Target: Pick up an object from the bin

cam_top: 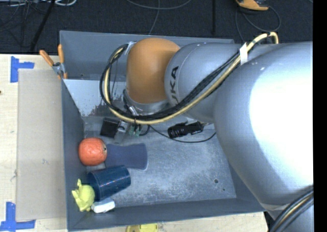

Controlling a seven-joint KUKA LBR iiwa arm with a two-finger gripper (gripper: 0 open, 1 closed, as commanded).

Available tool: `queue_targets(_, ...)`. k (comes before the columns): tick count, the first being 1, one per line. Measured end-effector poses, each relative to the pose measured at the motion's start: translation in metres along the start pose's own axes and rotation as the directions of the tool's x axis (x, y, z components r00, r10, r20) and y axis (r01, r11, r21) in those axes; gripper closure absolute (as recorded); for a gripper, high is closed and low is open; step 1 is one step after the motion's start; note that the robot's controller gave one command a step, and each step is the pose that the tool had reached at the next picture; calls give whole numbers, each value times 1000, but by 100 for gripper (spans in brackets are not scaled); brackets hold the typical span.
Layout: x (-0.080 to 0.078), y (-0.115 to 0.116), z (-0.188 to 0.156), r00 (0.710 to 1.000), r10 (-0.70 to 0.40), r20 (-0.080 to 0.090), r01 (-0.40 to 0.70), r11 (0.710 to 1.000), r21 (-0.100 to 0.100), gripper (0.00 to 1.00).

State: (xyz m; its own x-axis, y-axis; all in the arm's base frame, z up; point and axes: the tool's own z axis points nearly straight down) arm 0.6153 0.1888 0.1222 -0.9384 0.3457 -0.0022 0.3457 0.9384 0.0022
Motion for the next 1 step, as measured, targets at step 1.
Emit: queue_targets(1,0,0,-8,1000,0,0,0,1000,0,100)
